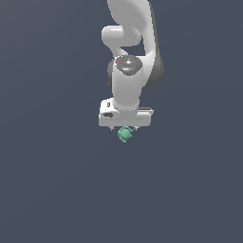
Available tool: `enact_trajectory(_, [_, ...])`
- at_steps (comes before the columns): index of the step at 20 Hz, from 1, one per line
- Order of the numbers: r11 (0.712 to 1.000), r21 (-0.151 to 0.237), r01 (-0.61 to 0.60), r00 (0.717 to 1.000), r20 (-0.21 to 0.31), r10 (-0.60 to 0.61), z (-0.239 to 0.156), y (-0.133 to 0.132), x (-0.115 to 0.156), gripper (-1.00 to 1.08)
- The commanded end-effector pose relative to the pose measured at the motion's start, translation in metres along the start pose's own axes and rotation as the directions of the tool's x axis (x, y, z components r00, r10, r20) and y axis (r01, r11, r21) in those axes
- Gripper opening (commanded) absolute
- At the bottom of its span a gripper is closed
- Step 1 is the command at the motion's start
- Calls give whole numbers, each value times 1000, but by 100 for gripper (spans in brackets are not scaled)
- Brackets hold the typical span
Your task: Pick up the object and move it to a goal position.
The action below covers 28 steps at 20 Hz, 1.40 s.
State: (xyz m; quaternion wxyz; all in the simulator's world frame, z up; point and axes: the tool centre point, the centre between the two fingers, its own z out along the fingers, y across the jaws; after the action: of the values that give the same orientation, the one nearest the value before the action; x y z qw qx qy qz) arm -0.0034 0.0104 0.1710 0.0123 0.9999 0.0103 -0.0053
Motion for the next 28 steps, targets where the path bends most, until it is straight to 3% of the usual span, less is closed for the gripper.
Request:
enact_trajectory(1, [1000,0,0,1000,0,0,0,0,0,100])
enact_trajectory(11, [999,21,-42,999,14,41,2,21,-2,100])
enact_trajectory(19, [998,21,-66,998,13,66,5,18,-3,100])
enact_trajectory(28, [980,24,-199,980,13,199,22,10,-13,100])
